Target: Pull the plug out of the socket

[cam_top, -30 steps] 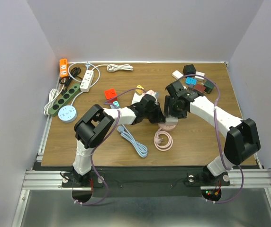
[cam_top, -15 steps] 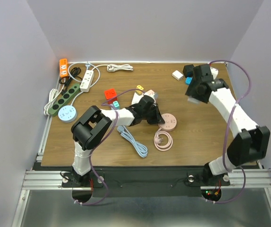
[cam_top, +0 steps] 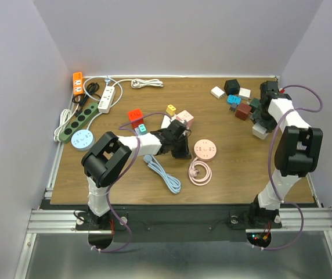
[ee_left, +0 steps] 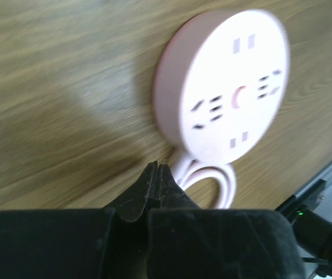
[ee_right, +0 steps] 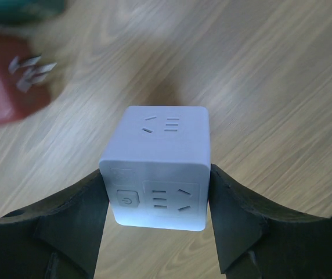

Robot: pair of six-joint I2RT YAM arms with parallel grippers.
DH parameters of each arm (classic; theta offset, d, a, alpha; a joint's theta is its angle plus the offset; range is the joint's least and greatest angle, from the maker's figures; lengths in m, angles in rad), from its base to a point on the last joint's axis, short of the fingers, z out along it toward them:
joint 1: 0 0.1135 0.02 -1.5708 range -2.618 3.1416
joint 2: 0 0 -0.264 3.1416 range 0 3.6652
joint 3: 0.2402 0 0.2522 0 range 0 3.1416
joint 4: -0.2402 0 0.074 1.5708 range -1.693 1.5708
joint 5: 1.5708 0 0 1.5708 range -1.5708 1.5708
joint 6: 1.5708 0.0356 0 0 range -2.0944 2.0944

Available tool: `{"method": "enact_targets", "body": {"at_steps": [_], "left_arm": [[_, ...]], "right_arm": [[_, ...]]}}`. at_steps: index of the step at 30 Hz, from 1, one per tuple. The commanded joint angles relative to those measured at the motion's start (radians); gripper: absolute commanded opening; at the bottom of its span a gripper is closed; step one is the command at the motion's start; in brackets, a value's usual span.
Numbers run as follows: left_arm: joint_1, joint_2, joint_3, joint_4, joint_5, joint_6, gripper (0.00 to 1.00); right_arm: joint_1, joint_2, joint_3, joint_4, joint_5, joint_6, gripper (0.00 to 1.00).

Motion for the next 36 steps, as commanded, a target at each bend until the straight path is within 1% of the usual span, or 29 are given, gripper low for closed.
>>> {"method": "enact_targets", "body": {"at_steps": [1,5,6,8,9,11,12,13,15,16,17,20,23,24,26,27,29,30,31,33,36], "left_arm": [[0.001,-0.049,-0.011,-0.077,-0.019,0.027,0.0],[0.001,-0.027,0.002,-0.08,-0.015,0.028,0.0],[0.0,-0.024,0.0,-0.08,-0.012,0.027,0.0],[0.0,-0.029,-0.006,-0.081,-0.013,0.024,0.0],[0.0,-0.032,-0.008,-0.081,-0.018,0.022,0.0],[0.0,-0.042,-0.011,-0.083,-0.021,0.022,0.0],[0.0,-0.045,-0.011,-0.086,-0.025,0.022,0.0],[0.001,-0.05,-0.008,-0.089,-0.024,0.021,0.0],[0.001,-0.058,0.0,-0.103,-0.024,0.013,0.0],[0.0,-0.062,0.005,-0.115,-0.019,0.012,0.0],[0.0,-0.081,0.014,-0.12,-0.019,0.01,0.0],[-0.003,-0.124,0.038,-0.158,-0.05,0.011,0.0],[-0.003,-0.137,0.081,-0.222,-0.077,0.027,0.01],[-0.003,-0.136,0.098,-0.245,-0.081,0.033,0.06],[-0.009,-0.133,0.138,-0.304,-0.075,0.057,0.13],[-0.014,-0.137,0.146,-0.314,-0.068,0.07,0.22],[-0.04,-0.153,0.164,-0.328,-0.036,0.117,0.31],[-0.054,-0.154,0.17,-0.345,-0.025,0.133,0.39],[-0.068,-0.156,0.182,-0.357,-0.025,0.171,0.42],[-0.108,-0.142,0.192,-0.395,-0.047,0.199,0.47],[-0.14,-0.095,0.195,-0.417,-0.056,0.232,0.51]], "right_arm": [[-0.035,0.032,0.072,0.063,0.062,0.017,0.01],[-0.043,0.107,0.147,0.073,0.063,0.011,0.01],[-0.046,0.139,0.161,0.073,0.058,0.009,0.05],[-0.052,0.158,0.185,0.073,0.04,0.005,0.1],[-0.052,0.164,0.207,0.073,0.032,-0.002,0.24],[-0.054,0.166,0.222,0.073,0.023,-0.012,0.41],[-0.054,0.161,0.234,0.073,0.02,-0.014,0.56],[-0.054,0.144,0.239,0.073,0.01,-0.017,0.62],[-0.054,0.12,0.248,0.073,-0.005,-0.023,0.69],[-0.054,0.108,0.257,0.073,-0.014,-0.028,0.76],[-0.054,0.079,0.262,0.073,-0.029,-0.037,0.8],[-0.054,0.034,0.273,0.073,-0.066,-0.063,1.0],[-0.054,0.005,0.279,0.054,-0.082,-0.081,1.0],[-0.054,-0.003,0.274,0.05,-0.082,-0.077,1.0],[-0.054,-0.049,0.241,0.039,-0.098,-0.062,1.0],[-0.054,-0.075,0.225,0.039,-0.111,-0.058,1.0],[-0.054,-0.15,0.19,0.039,-0.138,-0.058,1.0],[-0.054,-0.176,0.149,0.039,-0.169,-0.063,1.0],[-0.052,-0.225,0.129,0.039,-0.181,-0.074,1.0],[-0.052,-0.276,0.081,0.04,-0.207,-0.077,1.0],[-0.051,-0.362,-0.011,0.04,-0.27,-0.074,1.0]]}}
